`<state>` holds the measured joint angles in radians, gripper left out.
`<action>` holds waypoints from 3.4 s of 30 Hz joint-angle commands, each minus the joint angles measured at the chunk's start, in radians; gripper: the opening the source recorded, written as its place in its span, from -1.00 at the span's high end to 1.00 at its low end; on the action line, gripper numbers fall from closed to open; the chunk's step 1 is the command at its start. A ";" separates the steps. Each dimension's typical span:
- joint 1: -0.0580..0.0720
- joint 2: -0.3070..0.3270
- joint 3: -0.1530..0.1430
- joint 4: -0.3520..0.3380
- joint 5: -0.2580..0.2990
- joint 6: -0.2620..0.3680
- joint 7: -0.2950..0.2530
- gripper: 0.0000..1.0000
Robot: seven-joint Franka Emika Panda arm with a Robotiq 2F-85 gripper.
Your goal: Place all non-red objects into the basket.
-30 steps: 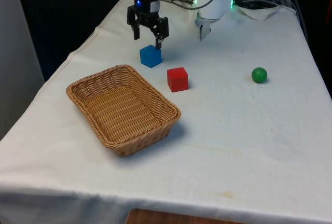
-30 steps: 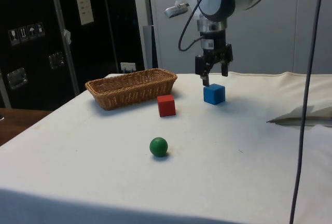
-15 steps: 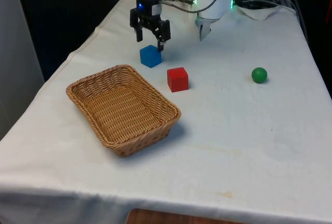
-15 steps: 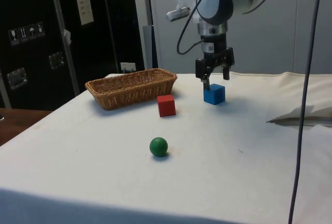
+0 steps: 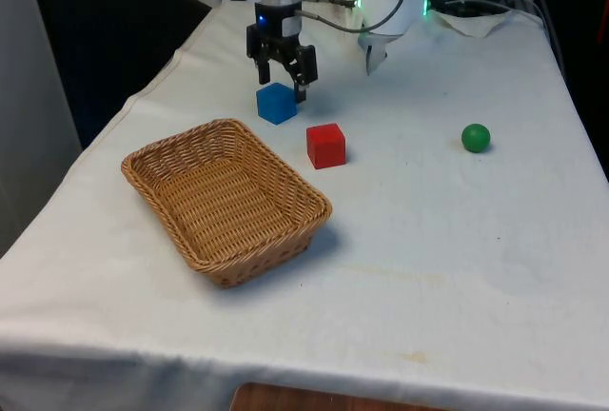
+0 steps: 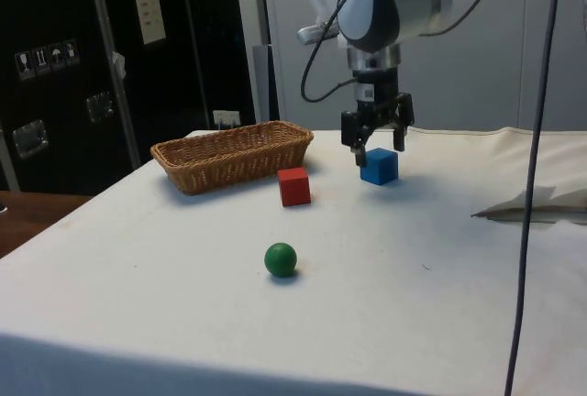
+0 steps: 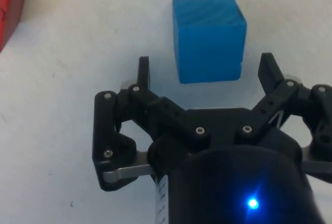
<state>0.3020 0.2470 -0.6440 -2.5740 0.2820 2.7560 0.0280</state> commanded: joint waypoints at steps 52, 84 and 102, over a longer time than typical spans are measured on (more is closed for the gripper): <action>0.009 -0.044 -0.007 0.060 0.103 -0.039 -0.067 0.95; 0.009 -0.102 -0.029 0.166 -0.092 -0.098 0.052 0.95; 0.016 -0.071 -0.006 0.334 -0.075 -0.236 0.080 0.95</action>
<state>0.3170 0.1570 -0.6520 -2.2540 0.2060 2.5280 0.1000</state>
